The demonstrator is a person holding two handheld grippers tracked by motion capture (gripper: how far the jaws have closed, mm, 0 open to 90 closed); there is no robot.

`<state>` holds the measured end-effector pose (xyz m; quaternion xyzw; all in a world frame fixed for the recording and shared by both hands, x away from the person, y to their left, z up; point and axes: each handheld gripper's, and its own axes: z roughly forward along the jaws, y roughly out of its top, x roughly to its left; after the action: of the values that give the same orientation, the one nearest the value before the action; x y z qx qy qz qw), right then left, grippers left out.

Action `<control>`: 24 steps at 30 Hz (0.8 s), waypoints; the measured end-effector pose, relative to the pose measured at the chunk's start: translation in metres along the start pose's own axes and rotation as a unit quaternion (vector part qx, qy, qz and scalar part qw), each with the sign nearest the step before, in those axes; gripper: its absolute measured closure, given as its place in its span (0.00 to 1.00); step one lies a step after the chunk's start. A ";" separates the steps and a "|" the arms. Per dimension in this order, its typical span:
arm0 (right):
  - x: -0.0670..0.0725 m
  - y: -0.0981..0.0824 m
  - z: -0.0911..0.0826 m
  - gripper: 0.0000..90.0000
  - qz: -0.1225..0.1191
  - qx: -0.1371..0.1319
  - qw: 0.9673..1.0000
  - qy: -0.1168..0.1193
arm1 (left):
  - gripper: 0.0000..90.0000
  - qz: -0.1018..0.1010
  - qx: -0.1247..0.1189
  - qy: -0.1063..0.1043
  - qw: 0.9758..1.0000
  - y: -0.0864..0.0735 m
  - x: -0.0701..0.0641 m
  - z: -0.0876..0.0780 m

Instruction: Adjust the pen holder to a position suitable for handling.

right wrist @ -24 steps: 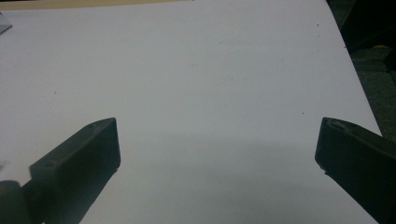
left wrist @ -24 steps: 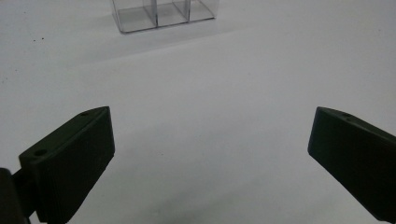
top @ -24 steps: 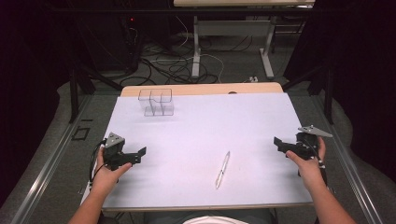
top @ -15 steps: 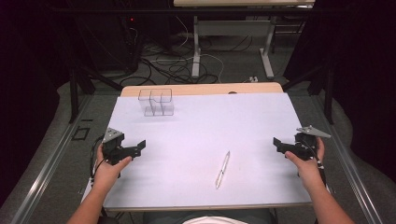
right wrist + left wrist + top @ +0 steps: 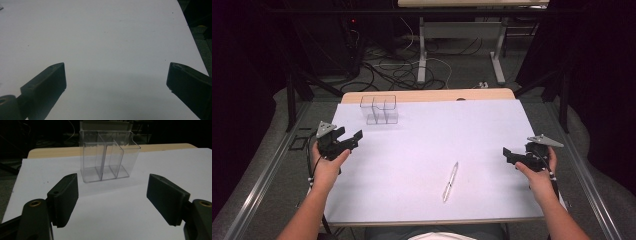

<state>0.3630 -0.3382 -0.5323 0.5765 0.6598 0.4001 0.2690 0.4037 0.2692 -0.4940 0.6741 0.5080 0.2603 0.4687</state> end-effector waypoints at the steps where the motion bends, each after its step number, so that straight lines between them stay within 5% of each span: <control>1: 0.000 0.000 0.000 0.03 0.000 -0.001 1.000 0.000 | 0.30 0.001 -0.001 0.001 1.000 0.004 0.000 0.002; 15: 0.002 -0.001 0.001 0.06 0.001 0.003 1.000 -0.001 | 0.39 0.018 0.025 0.015 0.999 0.063 -0.004 0.025; 20: 0.001 -0.002 0.002 0.06 0.001 0.004 1.000 -0.003 | 0.45 0.003 0.043 0.005 0.999 0.080 -0.001 0.033; 21: 0.001 -0.002 0.002 0.06 0.001 0.004 1.000 -0.003 | 0.45 -0.028 0.061 -0.015 0.998 0.085 0.001 0.038; 24: 0.002 -0.002 0.002 0.06 0.001 0.006 1.000 -0.003 | 0.54 -0.011 0.067 -0.010 0.998 0.091 0.000 0.042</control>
<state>0.3635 -0.3357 -0.5350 0.5801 0.6603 0.3950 0.2672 0.4781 0.2498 -0.4303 0.7013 0.5269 0.2137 0.4300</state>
